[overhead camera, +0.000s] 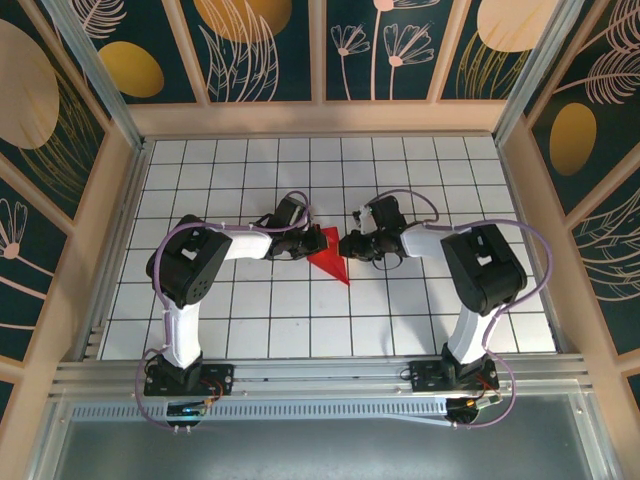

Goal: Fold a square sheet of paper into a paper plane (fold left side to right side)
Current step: Fourth fold the wing at the center of the table.

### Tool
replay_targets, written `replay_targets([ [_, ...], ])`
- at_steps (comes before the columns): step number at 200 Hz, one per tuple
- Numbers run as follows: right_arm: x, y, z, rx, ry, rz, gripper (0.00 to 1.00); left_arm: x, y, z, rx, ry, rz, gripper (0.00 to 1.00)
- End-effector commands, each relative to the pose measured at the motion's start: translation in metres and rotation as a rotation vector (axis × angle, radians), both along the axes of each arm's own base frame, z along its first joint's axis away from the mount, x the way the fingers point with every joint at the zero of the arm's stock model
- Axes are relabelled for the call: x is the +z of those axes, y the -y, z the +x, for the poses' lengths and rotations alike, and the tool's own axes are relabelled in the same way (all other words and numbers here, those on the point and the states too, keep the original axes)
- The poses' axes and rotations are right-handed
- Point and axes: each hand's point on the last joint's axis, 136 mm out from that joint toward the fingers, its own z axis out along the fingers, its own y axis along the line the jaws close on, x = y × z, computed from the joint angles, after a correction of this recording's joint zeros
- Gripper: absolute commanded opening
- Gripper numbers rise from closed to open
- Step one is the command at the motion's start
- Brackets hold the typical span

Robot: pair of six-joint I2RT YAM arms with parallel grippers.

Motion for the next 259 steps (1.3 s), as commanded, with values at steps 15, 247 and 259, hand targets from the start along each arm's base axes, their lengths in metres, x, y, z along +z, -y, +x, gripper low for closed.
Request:
replay_targets([
  [15,0.030,0.015,0.003,-0.039,0.061,0.013,0.30,-0.035,-0.018,-0.014,0.013,-0.069,0.109,0.00],
  [247,-0.004,-0.014,-0.068,0.132,-0.091,0.076,0.00,-0.031,-0.018,-0.012,0.013,-0.062,0.115,0.00],
  [259,-0.006,-0.014,-0.070,0.132,-0.096,0.071,0.00,-0.032,-0.019,-0.013,0.013,-0.065,0.116,0.00],
])
